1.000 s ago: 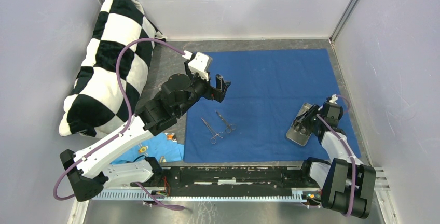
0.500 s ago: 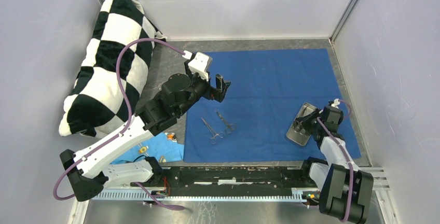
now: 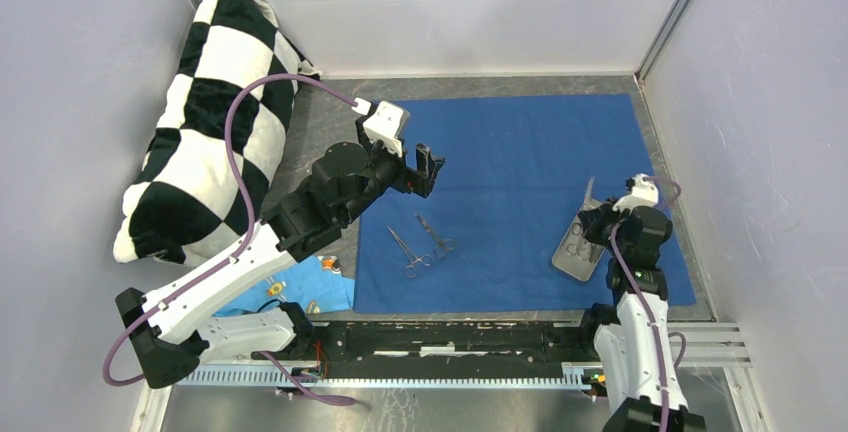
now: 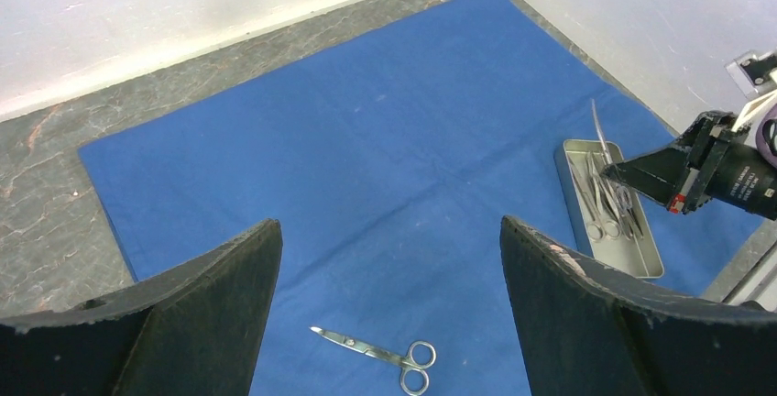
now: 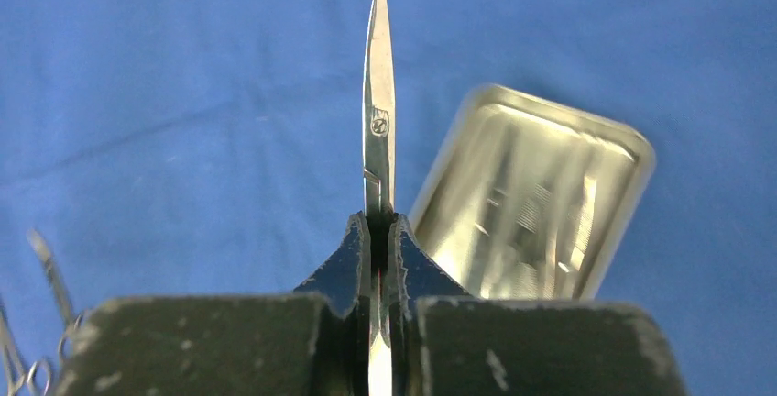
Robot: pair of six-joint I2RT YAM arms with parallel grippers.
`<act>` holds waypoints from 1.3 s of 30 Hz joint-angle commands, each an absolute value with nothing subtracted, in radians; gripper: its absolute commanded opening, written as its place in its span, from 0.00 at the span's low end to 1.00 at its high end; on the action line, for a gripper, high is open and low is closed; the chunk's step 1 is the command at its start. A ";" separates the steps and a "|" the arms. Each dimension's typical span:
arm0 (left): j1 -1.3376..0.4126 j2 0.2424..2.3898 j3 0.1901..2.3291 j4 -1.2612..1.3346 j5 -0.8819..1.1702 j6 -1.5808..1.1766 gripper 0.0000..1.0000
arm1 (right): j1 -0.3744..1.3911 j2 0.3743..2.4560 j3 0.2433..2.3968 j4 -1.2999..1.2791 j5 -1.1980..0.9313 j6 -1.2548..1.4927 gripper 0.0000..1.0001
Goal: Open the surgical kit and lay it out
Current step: Pick up the medical item from the container, then place the medical item in the surgical kit.
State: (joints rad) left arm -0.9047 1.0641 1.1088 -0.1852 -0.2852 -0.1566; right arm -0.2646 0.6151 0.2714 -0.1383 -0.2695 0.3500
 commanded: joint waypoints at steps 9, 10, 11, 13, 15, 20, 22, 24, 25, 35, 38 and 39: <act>-0.905 1.054 1.108 -0.152 -0.292 -0.137 0.93 | 0.227 0.889 0.517 0.027 -0.465 0.065 0.00; -0.905 1.053 1.106 -0.152 -0.296 -0.135 0.93 | 0.262 0.943 0.537 0.034 -0.468 0.064 0.00; -0.905 1.052 1.106 -0.152 -0.300 -0.132 0.93 | 0.307 0.982 0.561 0.039 -0.461 0.065 0.00; -0.905 1.051 1.105 -0.153 -0.308 -0.130 0.93 | 0.399 1.085 0.609 0.040 -0.420 0.077 0.00; -0.905 1.049 1.105 -0.151 -0.313 -0.127 0.93 | 0.486 1.177 0.655 0.042 -0.354 0.121 0.00; -0.905 1.037 1.099 -0.149 -0.342 -0.126 0.93 | 0.669 1.374 0.748 0.083 -0.185 0.285 0.00; -0.905 1.027 1.094 -0.144 -0.361 -0.127 0.93 | 0.722 1.438 0.776 0.100 -0.141 0.342 0.00; -0.905 1.014 1.088 -0.137 -0.385 -0.126 0.93 | 0.771 1.507 0.823 0.080 -0.089 0.369 0.00; -0.905 1.008 1.084 -0.132 -0.395 -0.127 0.93 | 0.798 1.530 0.843 0.058 -0.050 0.370 0.00; -0.905 0.963 1.064 -0.119 -0.522 -0.124 0.93 | 0.956 1.667 0.961 -0.061 0.228 0.390 0.02; -0.905 0.953 1.056 -0.110 -0.529 -0.124 0.93 | 0.994 1.695 0.998 -0.108 0.317 0.385 0.02; -0.905 0.952 1.054 -0.106 -0.528 -0.123 0.93 | 1.004 1.705 1.009 -0.125 0.345 0.384 0.02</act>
State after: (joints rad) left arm -0.9047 0.9768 1.0672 -0.1631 -0.4763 -0.1562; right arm 0.9699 1.6749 0.9360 -0.0555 0.1589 0.3691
